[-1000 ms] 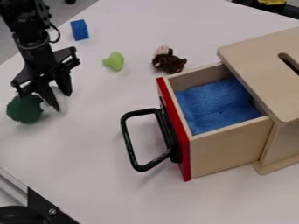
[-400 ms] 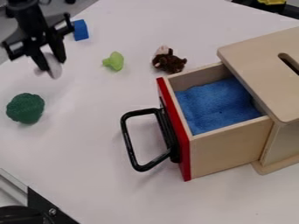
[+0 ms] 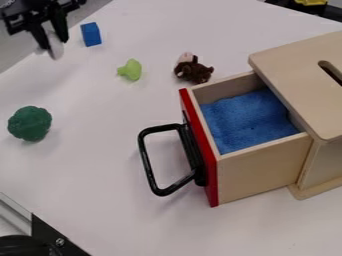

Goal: Move the white mushroom to the right side of the blue object

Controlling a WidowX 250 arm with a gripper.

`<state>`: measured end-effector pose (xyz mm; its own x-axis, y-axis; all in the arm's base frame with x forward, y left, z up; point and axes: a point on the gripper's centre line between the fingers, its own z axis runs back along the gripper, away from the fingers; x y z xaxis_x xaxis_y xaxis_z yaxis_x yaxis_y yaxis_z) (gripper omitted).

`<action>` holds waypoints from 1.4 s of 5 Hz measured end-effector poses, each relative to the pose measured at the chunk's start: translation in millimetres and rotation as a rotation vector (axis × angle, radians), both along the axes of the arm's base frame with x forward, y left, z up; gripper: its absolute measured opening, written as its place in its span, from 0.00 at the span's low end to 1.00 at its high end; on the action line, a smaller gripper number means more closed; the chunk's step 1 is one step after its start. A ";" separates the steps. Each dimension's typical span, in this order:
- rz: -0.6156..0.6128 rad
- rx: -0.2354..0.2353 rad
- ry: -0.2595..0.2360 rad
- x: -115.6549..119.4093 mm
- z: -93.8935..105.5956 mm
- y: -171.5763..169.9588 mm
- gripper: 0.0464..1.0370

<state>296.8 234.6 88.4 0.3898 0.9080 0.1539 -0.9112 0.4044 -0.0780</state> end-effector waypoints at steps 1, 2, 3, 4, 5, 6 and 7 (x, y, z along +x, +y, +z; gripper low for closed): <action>-0.056 -0.002 0.019 35.5 -0.3 -2.2 0.31; -0.108 -0.014 0.015 59.1 1.1 -12.1 0.31; -0.167 -0.009 0.046 77.7 -5.5 -19.6 0.31; -0.226 0.001 0.063 96.4 -9.6 -29.8 0.31; -0.240 -0.002 0.095 107.0 -26.8 -27.5 0.31; -0.242 0.006 0.121 113.5 -42.1 -22.2 0.31; -0.246 0.001 0.132 117.5 -50.1 -20.0 0.31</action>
<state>414.3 214.7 38.3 0.6154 0.7833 0.0879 -0.7878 0.6149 0.0358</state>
